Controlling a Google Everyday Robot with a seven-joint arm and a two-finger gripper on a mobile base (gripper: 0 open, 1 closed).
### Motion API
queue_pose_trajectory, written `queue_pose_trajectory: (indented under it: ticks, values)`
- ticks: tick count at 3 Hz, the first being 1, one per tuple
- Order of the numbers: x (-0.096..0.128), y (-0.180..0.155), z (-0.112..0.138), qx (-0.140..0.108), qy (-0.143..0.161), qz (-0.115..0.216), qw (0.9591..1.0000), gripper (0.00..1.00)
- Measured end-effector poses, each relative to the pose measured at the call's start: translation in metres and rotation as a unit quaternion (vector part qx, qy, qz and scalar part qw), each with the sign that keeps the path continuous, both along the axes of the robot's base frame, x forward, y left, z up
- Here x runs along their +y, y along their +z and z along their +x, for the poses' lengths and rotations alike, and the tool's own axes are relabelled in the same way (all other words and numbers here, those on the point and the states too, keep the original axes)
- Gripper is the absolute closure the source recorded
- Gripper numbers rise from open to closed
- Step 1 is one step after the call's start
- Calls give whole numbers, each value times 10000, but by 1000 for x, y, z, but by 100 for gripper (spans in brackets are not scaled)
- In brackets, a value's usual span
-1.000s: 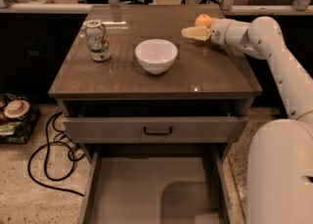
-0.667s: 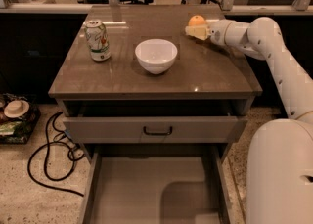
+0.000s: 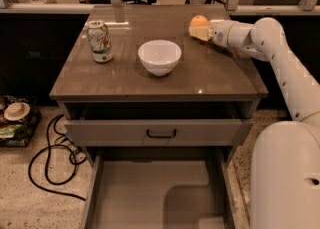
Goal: Place orange into middle drawer
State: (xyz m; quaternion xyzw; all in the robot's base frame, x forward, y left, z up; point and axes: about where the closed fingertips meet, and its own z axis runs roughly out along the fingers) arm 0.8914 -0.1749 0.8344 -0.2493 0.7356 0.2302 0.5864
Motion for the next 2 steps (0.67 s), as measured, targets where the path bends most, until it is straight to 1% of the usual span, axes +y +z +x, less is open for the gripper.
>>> queue_pose_trajectory:
  ticks: [1, 2]
  values:
    - [3, -1, 1, 9, 21, 4, 10000, 100]
    - [8, -3, 2, 37, 64, 33, 10000, 100]
